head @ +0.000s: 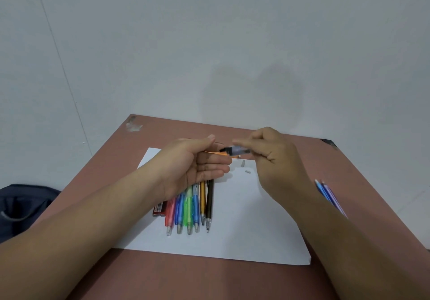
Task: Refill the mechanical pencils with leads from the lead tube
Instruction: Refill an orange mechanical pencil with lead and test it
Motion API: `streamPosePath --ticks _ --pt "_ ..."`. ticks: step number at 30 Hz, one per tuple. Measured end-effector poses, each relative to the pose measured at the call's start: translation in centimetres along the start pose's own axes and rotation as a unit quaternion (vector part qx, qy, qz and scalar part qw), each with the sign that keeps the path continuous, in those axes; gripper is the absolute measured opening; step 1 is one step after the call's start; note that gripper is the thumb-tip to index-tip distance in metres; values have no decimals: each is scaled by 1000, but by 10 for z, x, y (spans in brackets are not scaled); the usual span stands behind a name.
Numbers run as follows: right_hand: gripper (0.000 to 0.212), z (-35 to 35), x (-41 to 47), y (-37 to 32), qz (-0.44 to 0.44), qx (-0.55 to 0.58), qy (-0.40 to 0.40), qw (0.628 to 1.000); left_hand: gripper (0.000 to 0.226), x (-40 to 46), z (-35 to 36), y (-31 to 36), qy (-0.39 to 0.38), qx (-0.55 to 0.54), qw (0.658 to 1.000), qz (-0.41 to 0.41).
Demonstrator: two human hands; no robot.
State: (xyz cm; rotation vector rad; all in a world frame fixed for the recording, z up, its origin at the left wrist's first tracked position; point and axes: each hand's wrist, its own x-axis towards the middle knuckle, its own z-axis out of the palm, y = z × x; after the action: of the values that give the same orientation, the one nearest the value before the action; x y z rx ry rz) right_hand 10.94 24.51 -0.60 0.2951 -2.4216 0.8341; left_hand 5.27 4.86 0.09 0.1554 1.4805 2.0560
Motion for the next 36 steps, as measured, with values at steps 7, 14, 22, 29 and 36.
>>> streamPosePath --ticks 7,14,22,29,36 --pt "58 0 0 3 -7 -14 -5 1000 39 -1 0 1 -2 8 1000 1" --pt "58 0 1 2 -12 -12 -3 1000 40 0 0 0 0 11 1000 0" --pt "55 0 1 1 1 1 12 1000 30 -1 0 -1 3 20 1000 7" --pt "58 0 1 1 -2 -14 2 1000 30 0 -1 -2 2 23 1000 10" --pt "70 0 2 -1 -25 -56 -6 998 30 -1 -1 -2 -5 26 1000 12"
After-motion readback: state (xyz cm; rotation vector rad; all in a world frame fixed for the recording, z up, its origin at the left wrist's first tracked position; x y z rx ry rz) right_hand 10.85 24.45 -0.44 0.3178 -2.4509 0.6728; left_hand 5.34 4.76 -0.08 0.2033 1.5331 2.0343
